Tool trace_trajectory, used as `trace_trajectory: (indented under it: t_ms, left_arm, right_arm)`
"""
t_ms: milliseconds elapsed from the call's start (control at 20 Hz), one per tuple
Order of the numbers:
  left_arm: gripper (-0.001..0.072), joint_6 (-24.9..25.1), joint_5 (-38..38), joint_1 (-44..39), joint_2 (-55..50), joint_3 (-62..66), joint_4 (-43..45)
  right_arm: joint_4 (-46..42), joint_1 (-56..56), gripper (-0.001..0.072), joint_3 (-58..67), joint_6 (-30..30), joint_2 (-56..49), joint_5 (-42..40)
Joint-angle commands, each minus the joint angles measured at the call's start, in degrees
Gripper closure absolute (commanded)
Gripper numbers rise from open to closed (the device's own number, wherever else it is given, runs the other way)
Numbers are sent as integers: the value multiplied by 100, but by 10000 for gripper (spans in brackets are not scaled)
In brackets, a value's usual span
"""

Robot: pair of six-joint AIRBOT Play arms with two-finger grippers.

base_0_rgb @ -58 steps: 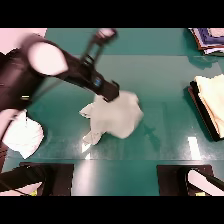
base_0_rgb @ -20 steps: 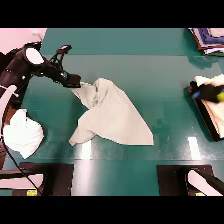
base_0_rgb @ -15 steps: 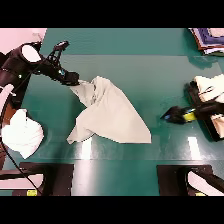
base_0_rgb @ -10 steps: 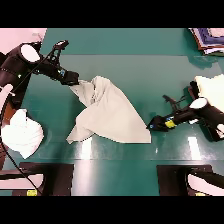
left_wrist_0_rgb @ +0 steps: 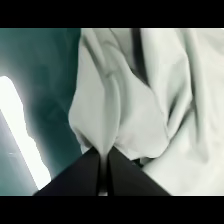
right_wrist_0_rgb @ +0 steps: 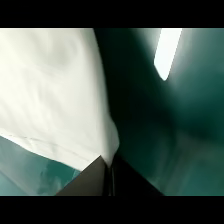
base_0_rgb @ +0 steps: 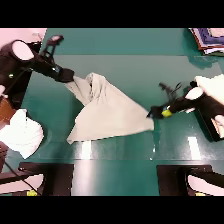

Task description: Fold the shirts.

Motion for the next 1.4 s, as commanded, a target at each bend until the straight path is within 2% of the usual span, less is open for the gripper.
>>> trace_trajectory:
  t_ms: [0,100,350,650,950,1100,1250,1350]
  left_arm:
    - [676,-138,321,9,728,442,1071]
    - [676,-136,444,9,1244,964,1322]
    - [675,-136,922,7,2280,2022,1296]
    - [675,-136,874,7,2959,2793,1235]
    - [676,-138,640,7,3088,3773,385]
    - [676,-140,-4,7,3084,3663,52]
    - [676,-144,-645,7,2981,2555,162]
    - [676,-138,-863,7,2778,1598,166]
  right_arm:
    - [-328,-647,697,1220,107,682,4]
    - [-315,-1202,696,2184,107,1091,-72]
    - [-317,-2120,696,4325,105,1635,-44]
    - [-319,-2658,696,5536,105,2092,72]
    - [-315,-3565,696,6653,105,2122,634]
    - [-258,-3696,697,6824,107,1908,1003]
    - [-168,-3257,696,6070,107,1532,1231]
    - [-457,-2634,697,5501,109,1080,1427]
